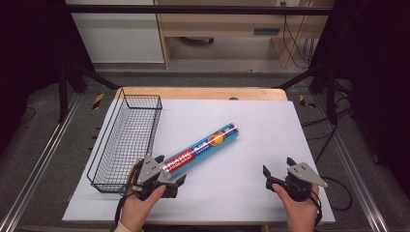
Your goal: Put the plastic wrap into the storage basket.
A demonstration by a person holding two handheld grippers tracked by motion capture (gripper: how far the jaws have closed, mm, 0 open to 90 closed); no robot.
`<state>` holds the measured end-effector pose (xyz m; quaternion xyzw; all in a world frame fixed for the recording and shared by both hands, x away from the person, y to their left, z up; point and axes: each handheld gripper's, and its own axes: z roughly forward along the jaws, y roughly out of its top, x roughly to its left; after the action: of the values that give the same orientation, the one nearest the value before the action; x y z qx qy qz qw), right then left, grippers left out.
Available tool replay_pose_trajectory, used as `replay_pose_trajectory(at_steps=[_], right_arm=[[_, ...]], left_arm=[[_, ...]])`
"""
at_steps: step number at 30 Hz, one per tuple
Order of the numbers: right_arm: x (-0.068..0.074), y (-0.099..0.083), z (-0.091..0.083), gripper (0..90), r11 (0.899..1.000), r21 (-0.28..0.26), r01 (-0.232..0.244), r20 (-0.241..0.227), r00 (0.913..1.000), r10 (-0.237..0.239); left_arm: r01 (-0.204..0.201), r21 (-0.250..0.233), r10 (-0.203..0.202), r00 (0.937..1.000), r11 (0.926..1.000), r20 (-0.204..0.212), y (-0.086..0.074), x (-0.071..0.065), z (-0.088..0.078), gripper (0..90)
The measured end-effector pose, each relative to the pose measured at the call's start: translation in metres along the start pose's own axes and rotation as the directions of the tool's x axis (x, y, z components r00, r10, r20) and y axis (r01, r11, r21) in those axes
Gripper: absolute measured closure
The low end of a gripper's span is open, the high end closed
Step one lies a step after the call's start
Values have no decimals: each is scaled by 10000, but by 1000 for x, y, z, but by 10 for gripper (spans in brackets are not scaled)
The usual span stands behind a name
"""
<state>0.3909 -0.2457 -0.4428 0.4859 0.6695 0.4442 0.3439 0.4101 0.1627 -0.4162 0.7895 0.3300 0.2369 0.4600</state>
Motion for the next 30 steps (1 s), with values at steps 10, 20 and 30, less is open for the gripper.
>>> replay_pose_trajectory(at_steps=[10, 20, 30], right_arm=[[6, -1, 4, 126, 9997, 175, 181, -771, 9969, -167], [7, 0, 6, 120, 9997, 150, 182, -1058, 9942, -165], [7, 0, 8, 121, 9994, 209, 269, -1215, 9923, -241]], left_arm=[[-1700, 1773, 1665, 9854, 9694, 341, 59, -4, 35, 52], [-1810, 2899, 1898, 9818, 9398, -22, 69, 3, 101, 67], [-2595, 4239, 2226, 9655, 8677, 1354, 60, 7, 136, 95]])
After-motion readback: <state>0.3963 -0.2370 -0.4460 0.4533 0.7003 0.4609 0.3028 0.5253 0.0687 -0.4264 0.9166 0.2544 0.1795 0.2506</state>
